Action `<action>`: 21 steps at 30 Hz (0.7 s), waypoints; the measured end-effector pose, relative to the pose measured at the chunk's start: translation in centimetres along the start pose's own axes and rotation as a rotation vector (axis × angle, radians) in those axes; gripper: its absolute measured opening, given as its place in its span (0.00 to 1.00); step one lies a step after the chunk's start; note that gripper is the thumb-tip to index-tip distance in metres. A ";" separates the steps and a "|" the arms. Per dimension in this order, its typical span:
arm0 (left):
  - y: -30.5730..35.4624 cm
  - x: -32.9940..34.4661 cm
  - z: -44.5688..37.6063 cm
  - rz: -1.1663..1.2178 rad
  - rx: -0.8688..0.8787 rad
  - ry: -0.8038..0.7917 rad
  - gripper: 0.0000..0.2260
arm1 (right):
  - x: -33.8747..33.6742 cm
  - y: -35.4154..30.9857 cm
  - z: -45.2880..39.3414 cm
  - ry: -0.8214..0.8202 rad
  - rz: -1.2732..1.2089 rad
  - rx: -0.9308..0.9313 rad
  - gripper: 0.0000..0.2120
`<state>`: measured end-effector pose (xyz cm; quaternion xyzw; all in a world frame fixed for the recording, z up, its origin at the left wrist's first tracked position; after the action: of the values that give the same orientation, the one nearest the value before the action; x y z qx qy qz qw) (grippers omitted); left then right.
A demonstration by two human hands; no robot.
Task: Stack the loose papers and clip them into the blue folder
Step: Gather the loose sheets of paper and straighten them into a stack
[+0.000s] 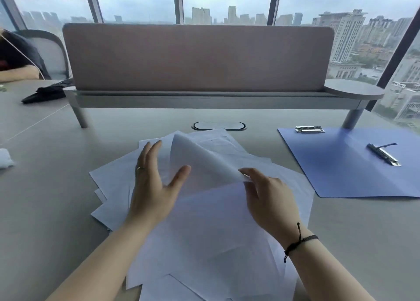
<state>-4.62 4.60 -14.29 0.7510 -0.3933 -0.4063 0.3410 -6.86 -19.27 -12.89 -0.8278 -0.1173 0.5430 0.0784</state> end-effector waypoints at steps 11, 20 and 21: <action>1.1 -1.7 -0.7 0.908 -0.497 -0.253 0.28 | -1.5 0.4 -0.9 -0.316 -1.319 0.405 0.11; -0.1 -2.1 -1.2 0.496 -0.625 0.013 0.05 | -0.6 -0.6 -0.5 -0.419 -1.147 0.265 0.13; -0.8 -2.3 -1.4 0.438 -0.605 0.057 0.05 | -0.4 -0.5 -0.9 -0.367 -1.046 0.248 0.13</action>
<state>-3.97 7.26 -13.51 0.5255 -0.3972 -0.4005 0.6369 -6.24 -18.87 -12.01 -0.5360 -0.4588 0.5766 0.4120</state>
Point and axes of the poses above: each hand's wrist, its own z-axis away from the middle knuckle, its own x-axis out of the palm, y = z × x, the point moved 1 cm from there along -z, towards the middle knuckle, and after that the axes turned 12 degrees about z, right-handed, at the moved point
